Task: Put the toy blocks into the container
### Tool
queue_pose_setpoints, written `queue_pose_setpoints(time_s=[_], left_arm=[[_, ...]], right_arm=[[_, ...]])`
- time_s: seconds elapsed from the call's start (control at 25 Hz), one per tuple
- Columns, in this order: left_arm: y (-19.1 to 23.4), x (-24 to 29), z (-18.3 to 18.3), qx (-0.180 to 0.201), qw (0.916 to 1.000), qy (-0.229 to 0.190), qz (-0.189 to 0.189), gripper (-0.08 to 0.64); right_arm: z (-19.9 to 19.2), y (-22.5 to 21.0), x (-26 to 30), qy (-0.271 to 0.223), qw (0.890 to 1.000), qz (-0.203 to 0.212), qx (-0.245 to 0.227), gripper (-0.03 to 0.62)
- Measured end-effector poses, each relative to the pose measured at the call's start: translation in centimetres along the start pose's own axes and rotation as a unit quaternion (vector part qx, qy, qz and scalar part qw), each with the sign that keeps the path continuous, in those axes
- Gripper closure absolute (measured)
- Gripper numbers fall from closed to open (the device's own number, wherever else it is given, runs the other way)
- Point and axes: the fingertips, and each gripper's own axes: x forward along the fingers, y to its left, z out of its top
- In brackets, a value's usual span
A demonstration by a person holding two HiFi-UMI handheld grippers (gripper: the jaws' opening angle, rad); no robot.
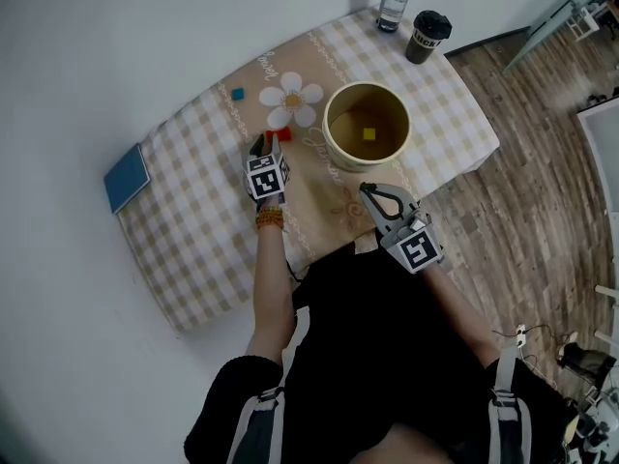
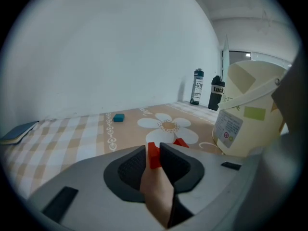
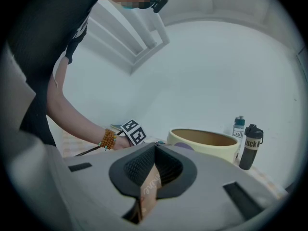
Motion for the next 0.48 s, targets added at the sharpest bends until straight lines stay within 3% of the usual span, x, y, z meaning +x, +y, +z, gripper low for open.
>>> queue_pose_setpoints(time_s=[0.04, 0.24, 0.48], left_arm=[[0.0, 0.0, 0.0, 0.000, 1.0000, 0.002, 0.002, 0.497], [0.2, -0.7, -0.1, -0.013, 0.9999, 0.000, -0.001, 0.503], [0.3, -3.5, 0.2, -0.018, 0.9994, -0.030, -0.004, 0.503]], right_arm=[[0.0, -0.1, -0.1, 0.000, 1.000, -0.001, -0.001, 0.594], [0.3, -0.5, -0.1, -0.011, 1.000, -0.010, 0.006, 0.594], [0.7, -0.5, 0.4, -0.019, 1.000, -0.005, 0.004, 0.594]])
